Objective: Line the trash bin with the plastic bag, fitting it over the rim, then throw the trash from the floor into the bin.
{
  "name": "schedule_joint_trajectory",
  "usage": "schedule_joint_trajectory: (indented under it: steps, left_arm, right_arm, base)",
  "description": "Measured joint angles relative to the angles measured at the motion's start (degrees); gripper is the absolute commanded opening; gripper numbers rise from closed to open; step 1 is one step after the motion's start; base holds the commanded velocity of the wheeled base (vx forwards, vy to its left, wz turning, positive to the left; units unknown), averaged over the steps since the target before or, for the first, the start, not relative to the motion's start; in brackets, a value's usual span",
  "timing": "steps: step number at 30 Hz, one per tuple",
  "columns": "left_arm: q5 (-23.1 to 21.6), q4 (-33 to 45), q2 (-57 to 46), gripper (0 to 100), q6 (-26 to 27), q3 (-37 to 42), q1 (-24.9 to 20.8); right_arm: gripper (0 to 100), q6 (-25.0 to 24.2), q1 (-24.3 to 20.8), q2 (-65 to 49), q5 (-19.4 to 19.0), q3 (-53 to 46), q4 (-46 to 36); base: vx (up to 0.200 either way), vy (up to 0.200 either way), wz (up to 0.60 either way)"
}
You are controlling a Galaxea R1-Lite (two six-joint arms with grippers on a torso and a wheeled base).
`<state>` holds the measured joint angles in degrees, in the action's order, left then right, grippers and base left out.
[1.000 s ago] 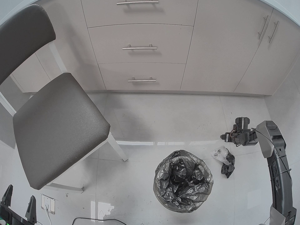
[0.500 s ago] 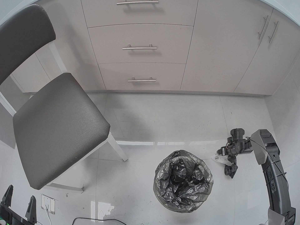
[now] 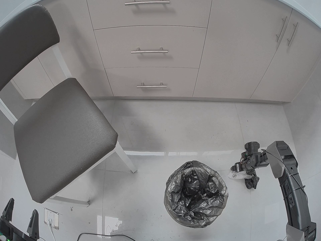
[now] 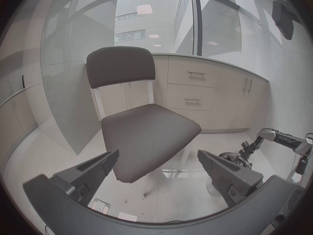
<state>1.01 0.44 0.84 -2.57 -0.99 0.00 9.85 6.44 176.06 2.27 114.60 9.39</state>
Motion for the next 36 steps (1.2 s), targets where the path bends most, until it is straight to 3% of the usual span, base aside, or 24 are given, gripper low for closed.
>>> schedule_joint_trajectory:
  steps: [4, 5, 24, 36]
  left_arm:
    - [0.02, 0.0, 0.01, 100, -0.18, 0.0, 0.0]
    - [0.0, 0.0, 0.01, 100, -0.22, 0.0, 0.0]
    - [0.11, 0.0, 0.09, 100, -0.32, -0.02, 0.0]
    - [0.11, 0.0, 0.09, 100, -0.18, -0.02, 0.0]
  right_arm:
    - [100, 0.0, 0.06, -0.01, -0.02, 0.0, -0.11]
    - [0, 0.0, 0.09, -0.01, 0.0, 0.0, -0.11]
    - [0, -0.66, 0.48, -0.45, 0.29, 0.0, -1.45]
    - [0, -5.56, 0.15, -2.46, 2.41, 0.0, -6.61]
  base:
    - [0.0, 0.0, 0.0]
    - [0.0, 0.0, 0.0]
    - [0.0, 0.0, 0.0]
    - [0.0, 0.0, 0.0]
